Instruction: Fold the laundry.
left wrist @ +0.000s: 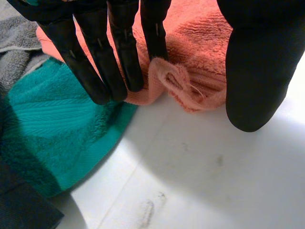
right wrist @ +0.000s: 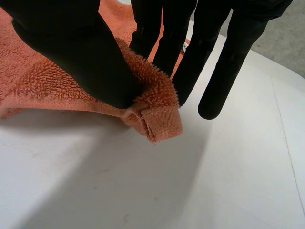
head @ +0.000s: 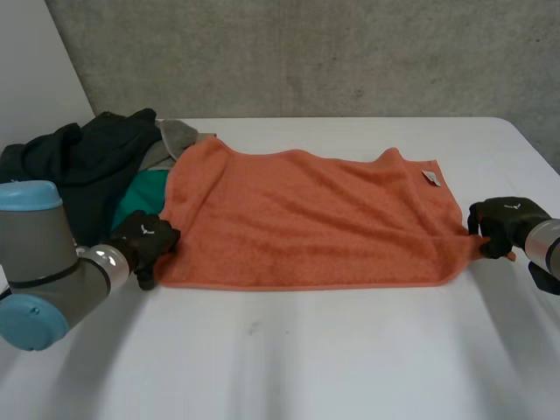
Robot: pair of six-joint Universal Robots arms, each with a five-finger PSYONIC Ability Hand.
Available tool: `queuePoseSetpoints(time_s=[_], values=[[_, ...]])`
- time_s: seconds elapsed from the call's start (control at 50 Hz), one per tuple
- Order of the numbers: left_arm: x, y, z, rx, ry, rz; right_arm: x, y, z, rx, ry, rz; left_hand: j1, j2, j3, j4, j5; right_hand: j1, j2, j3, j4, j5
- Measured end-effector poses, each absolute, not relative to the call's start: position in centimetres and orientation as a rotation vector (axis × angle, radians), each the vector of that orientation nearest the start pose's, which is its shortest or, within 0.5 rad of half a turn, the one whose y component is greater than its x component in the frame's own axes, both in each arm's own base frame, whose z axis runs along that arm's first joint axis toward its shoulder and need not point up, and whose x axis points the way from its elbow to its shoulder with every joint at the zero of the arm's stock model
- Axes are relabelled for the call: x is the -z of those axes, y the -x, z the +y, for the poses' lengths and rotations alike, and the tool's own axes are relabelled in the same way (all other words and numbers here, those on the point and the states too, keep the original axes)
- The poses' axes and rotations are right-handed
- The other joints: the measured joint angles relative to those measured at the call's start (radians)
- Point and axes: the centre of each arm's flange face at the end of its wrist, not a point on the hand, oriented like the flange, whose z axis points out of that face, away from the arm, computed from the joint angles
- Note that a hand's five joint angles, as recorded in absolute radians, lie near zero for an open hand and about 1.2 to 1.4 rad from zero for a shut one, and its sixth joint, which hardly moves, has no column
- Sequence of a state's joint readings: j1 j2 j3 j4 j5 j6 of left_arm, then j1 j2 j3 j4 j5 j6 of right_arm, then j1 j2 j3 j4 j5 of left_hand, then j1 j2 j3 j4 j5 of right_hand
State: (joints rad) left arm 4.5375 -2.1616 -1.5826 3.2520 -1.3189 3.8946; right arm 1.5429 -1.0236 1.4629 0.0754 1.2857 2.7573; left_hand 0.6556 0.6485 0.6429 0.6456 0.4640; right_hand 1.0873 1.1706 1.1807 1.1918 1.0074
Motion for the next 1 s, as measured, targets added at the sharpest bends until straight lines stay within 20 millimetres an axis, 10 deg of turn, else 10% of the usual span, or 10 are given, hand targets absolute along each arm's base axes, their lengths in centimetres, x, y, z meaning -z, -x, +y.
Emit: queuePoseSetpoints(time_s=[0.54, 0.84, 1.0], values=[[-14.2, 20.9, -33.2, 1.677, -1.286, 2.08, -16.2, -15.1, -35.2, 1.584, 0.742, 2.563, 0.447, 0.543, 0.541, 0.546, 0.521, 0.0, 0.0, 0.0, 0.0, 0.0], [-20.2, 16.1, -24.1, 1.203, -1.234, 2.364, -21.3, -12.1, -27.5, 0.879, 1.719, 2.515, 0.447, 0.543, 0.541, 0.547, 0.521, 0.0, 0.0, 0.005, 0.0, 0.0], [-21.3, 16.3, -23.1, 1.135, -1.333, 2.372, -20.5, -11.1, -29.0, 0.794, 1.811, 2.532, 0.447, 0.543, 0.541, 0.548, 0.521, 0.0, 0.0, 0.005, 0.001, 0.0]])
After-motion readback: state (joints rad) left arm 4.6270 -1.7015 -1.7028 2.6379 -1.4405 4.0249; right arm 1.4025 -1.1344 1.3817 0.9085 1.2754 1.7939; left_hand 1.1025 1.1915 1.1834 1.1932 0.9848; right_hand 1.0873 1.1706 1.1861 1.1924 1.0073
